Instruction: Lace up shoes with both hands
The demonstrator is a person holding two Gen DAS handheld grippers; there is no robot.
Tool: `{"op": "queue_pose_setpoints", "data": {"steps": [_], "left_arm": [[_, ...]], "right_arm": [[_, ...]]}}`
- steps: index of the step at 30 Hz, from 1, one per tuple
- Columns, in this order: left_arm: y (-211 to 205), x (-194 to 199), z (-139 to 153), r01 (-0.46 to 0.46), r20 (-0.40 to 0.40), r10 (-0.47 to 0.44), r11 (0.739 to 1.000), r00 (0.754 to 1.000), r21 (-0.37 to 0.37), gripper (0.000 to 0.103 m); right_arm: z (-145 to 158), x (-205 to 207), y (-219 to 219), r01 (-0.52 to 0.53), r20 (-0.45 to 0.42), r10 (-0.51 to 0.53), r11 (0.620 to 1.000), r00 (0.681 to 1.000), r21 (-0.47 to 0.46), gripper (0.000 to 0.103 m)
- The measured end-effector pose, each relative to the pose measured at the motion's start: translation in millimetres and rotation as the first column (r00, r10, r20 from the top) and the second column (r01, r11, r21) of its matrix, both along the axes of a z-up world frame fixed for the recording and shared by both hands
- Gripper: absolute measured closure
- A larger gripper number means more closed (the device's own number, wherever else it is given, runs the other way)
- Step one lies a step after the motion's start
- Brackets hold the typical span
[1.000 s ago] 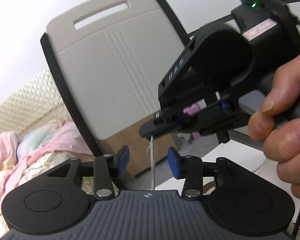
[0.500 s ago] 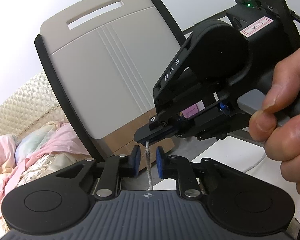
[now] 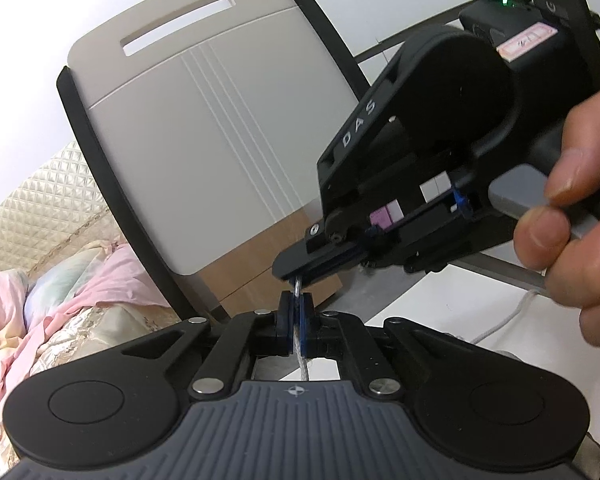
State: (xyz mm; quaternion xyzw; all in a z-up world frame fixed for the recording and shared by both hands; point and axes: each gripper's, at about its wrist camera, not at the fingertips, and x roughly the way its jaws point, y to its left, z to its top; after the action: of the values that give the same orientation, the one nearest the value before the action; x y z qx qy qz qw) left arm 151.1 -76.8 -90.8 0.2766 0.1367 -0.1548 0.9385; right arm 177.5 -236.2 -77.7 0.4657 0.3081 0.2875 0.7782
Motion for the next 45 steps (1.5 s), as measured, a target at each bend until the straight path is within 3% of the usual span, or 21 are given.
{"op": "queue_pose_setpoints", "data": {"steps": [2,4,5,7,8,10,12,15,20,22,23,26,31,35,40,45], "left_arm": [[0.2,1.4,1.0,0.0,0.002,0.0,1.0,1.0,0.005,0.1],[0.7,4.6,2.7,0.002,0.005,-0.002,1.0,1.0,0.016,0.1],[0.7,4.3,2.5,0.002,0.01,-0.002,1.0,1.0,0.026,0.1],[3.8,5.1,4.4,0.003,0.015,-0.003,0.999,1.0,0.038,0.1],[6.6,6.4,5.8,0.001,0.013,-0.001,0.999,1.0,0.037,0.1],[13.6,9.9,9.0,-0.006,0.004,0.006,1.0,1.0,0.027,0.1],[20.5,14.3,11.0,-0.006,-0.01,0.006,1.0,1.0,0.018,0.1],[24.5,18.6,10.2,0.012,-0.033,-0.011,0.999,0.999,0.038,0.1],[17.7,24.3,-1.1,0.046,-0.084,-0.037,0.994,0.996,0.1,0.1],[11.2,24.1,-6.9,0.08,-0.108,-0.066,0.988,0.992,0.129,0.1],[7.9,20.6,-11.9,0.098,-0.115,-0.081,0.984,0.99,0.147,0.1],[-1.0,14.1,-24.2,0.154,-0.144,-0.127,0.969,0.981,0.195,0.1],[-8.7,6.0,-39.1,0.228,-0.193,-0.185,0.945,0.964,0.234,0.1],[-17.5,0.0,-48.3,0.291,-0.211,-0.238,0.918,0.948,0.27,0.1],[-23.5,-1.9,-51.3,0.361,-0.236,-0.3,0.887,0.924,0.288,0.1],[-29.2,-0.4,-55.3,0.417,-0.271,-0.341,0.853,0.9,0.314,0.1]], "right_arm": [[-0.3,-0.4,-3.2,0.008,-0.01,-0.008,1.0,1.0,0.004,0.094],[2.5,-1.2,-5.7,0.015,-0.018,-0.015,1.0,1.0,-0.027,0.084],[6.5,-3.2,-6.3,0.021,-0.009,-0.022,0.998,1.0,-0.066,0.076],[16.2,-9.4,-4.1,0.033,0.014,-0.031,0.98,0.999,-0.199,0.072],[22.0,-13.7,0.4,0.037,0.025,-0.031,0.949,0.999,-0.313,0.072],[28.8,-25.6,13.6,0.034,0.067,0.003,0.841,0.998,-0.54,0.072],[28.7,-38.2,24.3,0.012,0.086,0.061,0.738,0.994,-0.675,0.07],[21.8,-56.4,30.7,-0.029,0.081,0.135,0.661,0.988,-0.75,0.064],[1.5,-61.8,30.5,-0.074,0.025,0.157,0.593,0.987,-0.802,0.064],[-6.1,-62.0,26.7,-0.099,0.004,0.168,0.595,0.986,-0.798,0.068],[-9.4,-62.7,24.3,-0.108,-0.007,0.17,0.592,0.985,-0.799,0.084],[-13.7,-63.5,15.8,-0.131,-0.031,0.168,0.63,0.985,-0.765,0.088],[-28.2,-52.2,-17.5,-0.157,-0.131,0.101,0.818,0.986,-0.554,0.089],[-37.2,-47.2,-32.8,-0.139,-0.2,0.064,0.909,0.978,-0.392,0.089],[-47.7,-42.6,-48.9,-0.115,-0.265,0.049,0.964,0.963,-0.24,0.089],[-55.6,-42.5,-59.2,-0.084,-0.305,0.037,0.986,0.952,-0.145,0.089]]}}
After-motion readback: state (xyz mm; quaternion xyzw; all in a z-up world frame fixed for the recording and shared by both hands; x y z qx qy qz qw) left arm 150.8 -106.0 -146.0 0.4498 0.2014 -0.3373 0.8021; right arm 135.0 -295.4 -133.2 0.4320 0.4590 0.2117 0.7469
